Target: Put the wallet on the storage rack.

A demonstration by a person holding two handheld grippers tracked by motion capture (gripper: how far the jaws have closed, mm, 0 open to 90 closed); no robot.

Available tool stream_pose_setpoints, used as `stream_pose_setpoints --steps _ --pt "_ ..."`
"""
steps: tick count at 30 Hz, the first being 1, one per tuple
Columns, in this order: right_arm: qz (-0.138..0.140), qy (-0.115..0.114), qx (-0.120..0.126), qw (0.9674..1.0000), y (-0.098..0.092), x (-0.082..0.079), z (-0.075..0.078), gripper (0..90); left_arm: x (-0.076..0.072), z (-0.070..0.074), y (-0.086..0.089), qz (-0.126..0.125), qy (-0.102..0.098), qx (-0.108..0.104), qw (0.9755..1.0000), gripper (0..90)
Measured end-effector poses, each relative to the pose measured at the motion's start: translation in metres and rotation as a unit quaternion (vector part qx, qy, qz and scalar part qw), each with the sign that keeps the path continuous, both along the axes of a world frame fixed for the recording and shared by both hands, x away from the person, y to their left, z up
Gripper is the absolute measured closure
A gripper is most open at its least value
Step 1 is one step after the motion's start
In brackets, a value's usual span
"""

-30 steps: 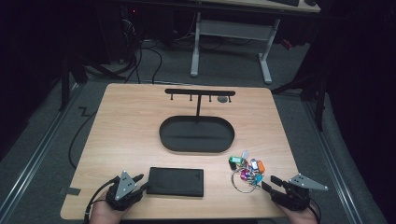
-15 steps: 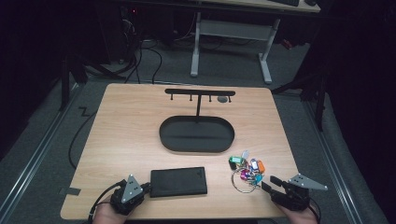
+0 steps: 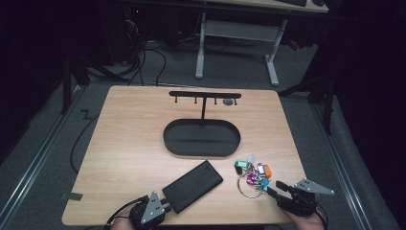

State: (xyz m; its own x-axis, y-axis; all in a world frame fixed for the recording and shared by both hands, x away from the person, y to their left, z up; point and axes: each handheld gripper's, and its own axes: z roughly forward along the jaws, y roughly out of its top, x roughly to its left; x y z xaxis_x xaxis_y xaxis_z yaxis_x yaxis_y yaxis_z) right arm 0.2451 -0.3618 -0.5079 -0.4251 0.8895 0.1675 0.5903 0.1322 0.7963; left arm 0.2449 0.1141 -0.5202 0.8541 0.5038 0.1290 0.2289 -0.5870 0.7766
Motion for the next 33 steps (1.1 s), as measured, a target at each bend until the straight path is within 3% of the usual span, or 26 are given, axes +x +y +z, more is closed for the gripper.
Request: stream_pose_setpoints --steps 3,9,14,19,20,22,24,26,28,30,33 --pt "-0.002 0.002 0.002 1.0000 0.000 0.000 0.000 48.7 -0.001 0.001 -0.002 -0.003 -0.008 -0.005 1.0000 69.7" --pt "-0.002 0.006 0.001 1.0000 0.001 0.001 -0.002 48.7 0.001 0.002 -0.011 -0.004 -0.015 -0.010 0.9998 49.3" --pt "0.001 0.006 -0.001 1.0000 0.002 0.001 -0.002 48.7 0.002 0.001 -0.030 -0.027 -0.023 -0.006 0.9993 43.7" --pt "0.001 0.009 -0.001 1.0000 0.002 0.002 -0.003 48.7 0.003 -0.002 -0.042 -0.029 -0.031 0.002 0.9991 38.9" --pt "0.001 0.010 0.000 0.9999 0.002 0.002 -0.003 48.7 0.004 -0.006 -0.047 -0.026 -0.038 0.019 0.9988 38.2" --pt "0.000 0.011 0.001 0.9999 0.002 0.001 -0.003 48.7 0.005 -0.008 -0.048 -0.025 -0.043 0.031 0.9983 37.5" --pt "0.001 0.009 -0.001 1.0000 0.001 0.001 -0.003 48.7 0.003 -0.011 -0.050 -0.024 -0.064 0.045 0.9966 37.0" --pt "0.001 0.009 0.000 1.0000 0.001 0.001 -0.003 48.7 0.002 -0.012 -0.051 -0.022 -0.068 0.049 0.9962 38.4" --pt "0.000 0.010 0.002 0.9999 0.001 0.001 -0.003 48.7 -0.001 -0.014 -0.051 -0.021 -0.086 0.055 0.9945 39.3" --pt "0.001 0.010 0.002 0.9999 0.000 0.002 -0.004 48.7 -0.001 -0.015 -0.050 -0.022 -0.090 0.050 0.9945 41.4" --pt "0.001 0.011 0.003 0.9999 0.001 0.001 -0.004 48.7 -0.003 -0.016 -0.049 -0.029 -0.098 0.051 0.9935 48.7"
